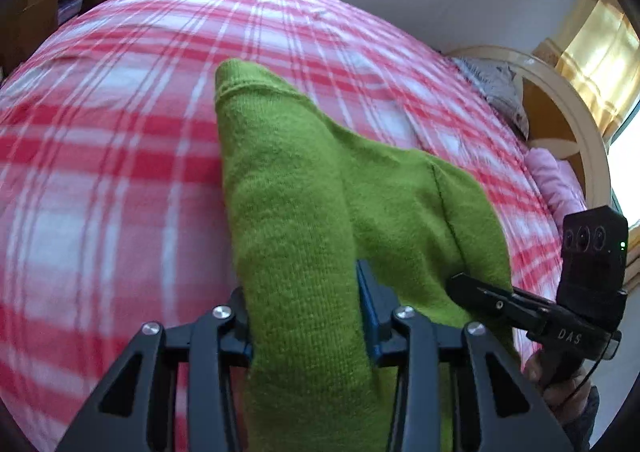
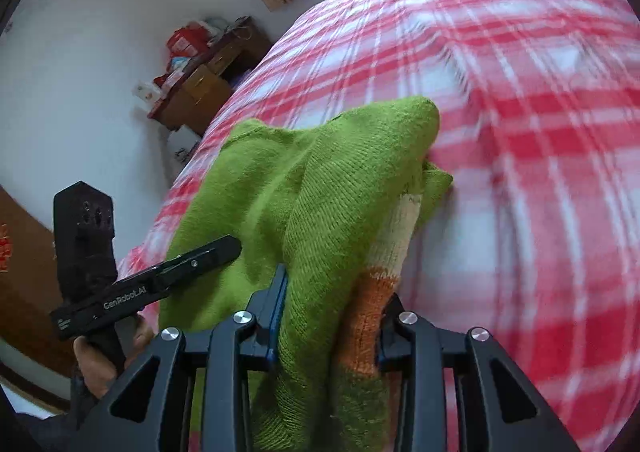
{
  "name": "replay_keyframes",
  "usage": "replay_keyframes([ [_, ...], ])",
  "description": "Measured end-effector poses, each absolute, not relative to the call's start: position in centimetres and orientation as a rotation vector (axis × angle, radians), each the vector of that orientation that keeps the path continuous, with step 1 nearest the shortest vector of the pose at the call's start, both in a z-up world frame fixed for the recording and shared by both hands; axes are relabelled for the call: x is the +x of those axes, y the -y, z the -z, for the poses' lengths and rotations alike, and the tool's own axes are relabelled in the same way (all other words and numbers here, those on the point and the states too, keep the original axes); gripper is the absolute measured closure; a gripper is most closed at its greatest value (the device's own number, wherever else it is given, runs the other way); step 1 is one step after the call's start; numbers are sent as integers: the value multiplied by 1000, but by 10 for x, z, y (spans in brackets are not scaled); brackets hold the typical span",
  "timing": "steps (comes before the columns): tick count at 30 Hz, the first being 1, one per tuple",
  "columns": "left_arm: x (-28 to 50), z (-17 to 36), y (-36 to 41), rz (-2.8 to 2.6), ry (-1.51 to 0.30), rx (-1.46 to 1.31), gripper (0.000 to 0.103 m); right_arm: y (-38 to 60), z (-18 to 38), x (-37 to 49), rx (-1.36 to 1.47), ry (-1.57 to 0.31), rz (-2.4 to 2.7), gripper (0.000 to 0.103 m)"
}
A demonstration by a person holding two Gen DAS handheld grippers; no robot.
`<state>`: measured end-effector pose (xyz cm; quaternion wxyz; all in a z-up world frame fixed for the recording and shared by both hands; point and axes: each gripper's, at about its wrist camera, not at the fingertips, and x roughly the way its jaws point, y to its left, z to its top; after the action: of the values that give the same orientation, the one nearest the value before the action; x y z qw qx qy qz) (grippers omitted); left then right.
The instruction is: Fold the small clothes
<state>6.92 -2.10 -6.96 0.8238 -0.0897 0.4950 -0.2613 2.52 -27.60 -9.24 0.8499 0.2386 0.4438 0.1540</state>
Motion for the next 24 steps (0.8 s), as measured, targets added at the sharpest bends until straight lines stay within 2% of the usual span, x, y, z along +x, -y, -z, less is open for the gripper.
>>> replay_keyframes([
  [5,22,73,-9,535,-1074,-194,60,249,104,-27,546,-957,-400,69],
  [7,15,77,-13,517,-1054,-190,46,239,106,-38,506,-947,-395,68],
  [8,14,77,-14,495,-1040,-183,42,235,105,-42,477,-934,-382,66],
  [10,14,76,-14,451,-1009,-166,27,230,103,-43,436,-919,-339,61],
  [12,16,80,-10,426,-994,-140,16,228,100,-42,376,-905,-272,45],
  [13,18,84,-8,425,-995,-145,12,229,100,-43,355,-896,-244,40],
  [14,20,88,-8,434,-998,-164,11,230,102,-42,341,-894,-219,32],
  [16,21,92,-10,440,-981,-190,7,234,109,-42,363,-897,-221,29],
  [18,19,92,-4,434,-953,-157,7,238,112,-44,394,-865,-230,29],
  [20,13,93,-3,440,-924,-139,14,237,114,-48,394,-851,-224,29],
  [21,12,91,-1,469,-919,-151,32,235,115,-50,389,-851,-215,32],
  [22,9,89,-1,510,-922,-176,42,230,114,-51,378,-854,-215,40],
  [23,9,88,-1,496,-920,-168,43,224,113,-52,396,-860,-254,62],
  [24,8,87,0,493,-920,-160,45,220,110,-52,399,-859,-246,63],
])
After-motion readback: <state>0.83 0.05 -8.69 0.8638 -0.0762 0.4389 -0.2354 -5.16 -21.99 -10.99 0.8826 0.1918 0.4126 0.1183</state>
